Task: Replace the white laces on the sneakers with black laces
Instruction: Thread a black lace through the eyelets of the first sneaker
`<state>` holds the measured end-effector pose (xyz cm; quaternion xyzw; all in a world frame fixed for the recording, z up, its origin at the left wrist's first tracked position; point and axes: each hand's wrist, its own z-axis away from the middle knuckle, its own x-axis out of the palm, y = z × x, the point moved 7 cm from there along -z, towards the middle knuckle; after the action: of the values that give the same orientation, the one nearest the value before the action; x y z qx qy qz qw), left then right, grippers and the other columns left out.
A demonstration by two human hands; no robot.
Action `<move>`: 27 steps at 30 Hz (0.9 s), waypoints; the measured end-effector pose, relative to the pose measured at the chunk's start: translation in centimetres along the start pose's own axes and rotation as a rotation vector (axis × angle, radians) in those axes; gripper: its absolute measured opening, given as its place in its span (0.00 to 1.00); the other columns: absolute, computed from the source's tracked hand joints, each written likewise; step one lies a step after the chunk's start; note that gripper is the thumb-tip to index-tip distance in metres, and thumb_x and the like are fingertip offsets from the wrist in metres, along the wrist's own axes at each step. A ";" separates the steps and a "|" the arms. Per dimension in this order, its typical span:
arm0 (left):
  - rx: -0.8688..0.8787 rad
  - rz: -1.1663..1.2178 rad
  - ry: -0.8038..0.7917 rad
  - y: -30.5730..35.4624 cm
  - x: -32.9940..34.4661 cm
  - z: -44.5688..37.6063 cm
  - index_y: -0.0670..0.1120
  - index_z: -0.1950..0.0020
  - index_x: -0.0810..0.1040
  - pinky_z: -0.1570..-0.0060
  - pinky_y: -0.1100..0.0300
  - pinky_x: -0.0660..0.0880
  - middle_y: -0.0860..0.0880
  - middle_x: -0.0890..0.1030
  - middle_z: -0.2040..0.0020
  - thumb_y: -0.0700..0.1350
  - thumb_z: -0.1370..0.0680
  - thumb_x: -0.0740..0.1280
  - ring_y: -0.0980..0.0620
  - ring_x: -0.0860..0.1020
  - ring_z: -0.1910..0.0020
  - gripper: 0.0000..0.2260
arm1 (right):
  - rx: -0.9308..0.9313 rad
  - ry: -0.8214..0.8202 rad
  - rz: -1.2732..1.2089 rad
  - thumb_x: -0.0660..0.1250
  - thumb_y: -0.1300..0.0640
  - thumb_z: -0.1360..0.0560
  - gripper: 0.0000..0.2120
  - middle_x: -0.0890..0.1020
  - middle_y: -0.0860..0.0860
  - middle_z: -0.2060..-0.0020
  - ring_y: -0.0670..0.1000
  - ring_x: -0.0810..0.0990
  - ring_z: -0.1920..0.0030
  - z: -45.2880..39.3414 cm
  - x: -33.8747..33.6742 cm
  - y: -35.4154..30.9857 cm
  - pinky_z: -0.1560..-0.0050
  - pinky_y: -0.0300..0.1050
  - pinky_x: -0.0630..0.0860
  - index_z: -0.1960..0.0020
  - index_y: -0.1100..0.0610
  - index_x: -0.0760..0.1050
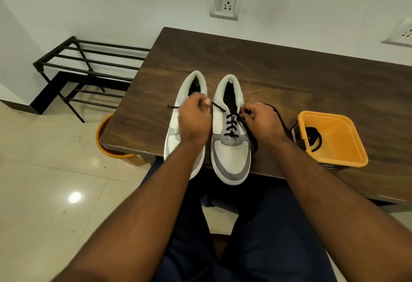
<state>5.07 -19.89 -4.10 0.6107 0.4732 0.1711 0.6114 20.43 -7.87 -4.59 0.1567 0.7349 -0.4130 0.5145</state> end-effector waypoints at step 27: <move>-0.430 0.590 0.541 -3.3 -6.8 -1.4 0.45 0.55 0.74 0.73 0.59 0.75 0.42 0.79 0.61 0.46 0.19 0.65 0.55 0.76 0.74 0.07 | -0.045 0.033 0.161 0.59 0.53 0.20 0.11 0.83 0.51 0.60 0.53 0.79 0.61 1.0 0.0 0.5 0.62 0.46 0.73 0.50 0.53 0.80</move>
<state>-0.56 -25.03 -4.30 0.5118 0.3756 0.5858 0.5038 21.39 -8.34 -4.89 0.2106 0.7373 -0.3510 0.5374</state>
